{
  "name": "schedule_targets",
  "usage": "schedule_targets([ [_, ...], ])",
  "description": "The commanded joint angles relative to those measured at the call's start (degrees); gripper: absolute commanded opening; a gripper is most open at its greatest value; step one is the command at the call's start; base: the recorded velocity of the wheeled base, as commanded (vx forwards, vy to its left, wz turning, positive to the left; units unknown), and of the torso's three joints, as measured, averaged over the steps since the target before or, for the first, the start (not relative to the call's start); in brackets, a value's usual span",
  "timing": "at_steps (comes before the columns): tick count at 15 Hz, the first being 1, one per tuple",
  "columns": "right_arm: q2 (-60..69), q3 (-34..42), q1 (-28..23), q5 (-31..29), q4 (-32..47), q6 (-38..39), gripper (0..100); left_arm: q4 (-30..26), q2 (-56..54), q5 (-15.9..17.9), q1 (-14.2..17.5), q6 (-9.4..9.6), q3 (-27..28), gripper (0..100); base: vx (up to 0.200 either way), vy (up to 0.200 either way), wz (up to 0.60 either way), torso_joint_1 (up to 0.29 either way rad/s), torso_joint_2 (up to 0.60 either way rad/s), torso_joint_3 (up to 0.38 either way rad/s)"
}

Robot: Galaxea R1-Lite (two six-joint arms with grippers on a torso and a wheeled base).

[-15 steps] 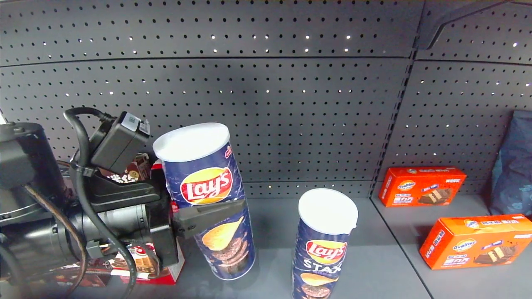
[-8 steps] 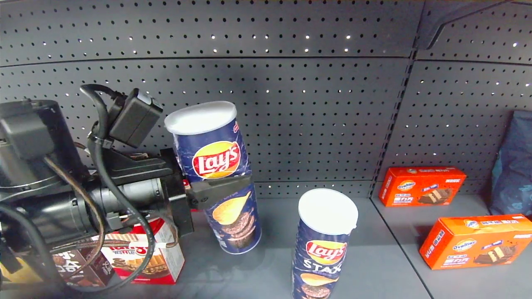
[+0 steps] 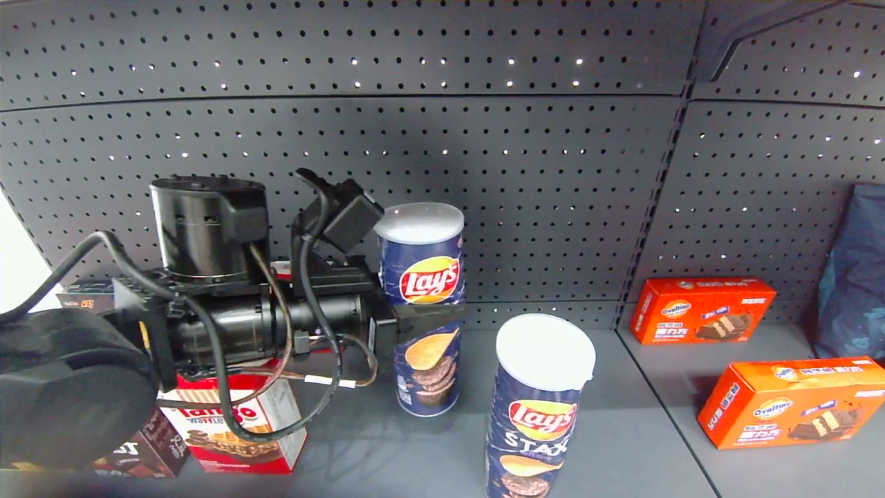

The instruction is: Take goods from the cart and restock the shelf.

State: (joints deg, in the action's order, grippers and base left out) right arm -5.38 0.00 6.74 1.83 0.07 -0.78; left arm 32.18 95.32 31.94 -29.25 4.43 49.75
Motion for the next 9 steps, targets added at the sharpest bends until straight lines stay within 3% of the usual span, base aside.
schedule_targets([
  [1,-0.2,0.0,0.0,0.0,0.0,0.0,100,-1.7,6.3,0.0,0.3,1.38,4.1,0,0.000,0.000,0.00,0.000,0.00,0.000],
  [9,-0.2,0.0,0.0,0.0,0.0,0.0,100,-0.7,18.1,0.0,0.8,1.46,16.1,0,0.000,0.000,0.00,0.000,0.00,0.000],
])
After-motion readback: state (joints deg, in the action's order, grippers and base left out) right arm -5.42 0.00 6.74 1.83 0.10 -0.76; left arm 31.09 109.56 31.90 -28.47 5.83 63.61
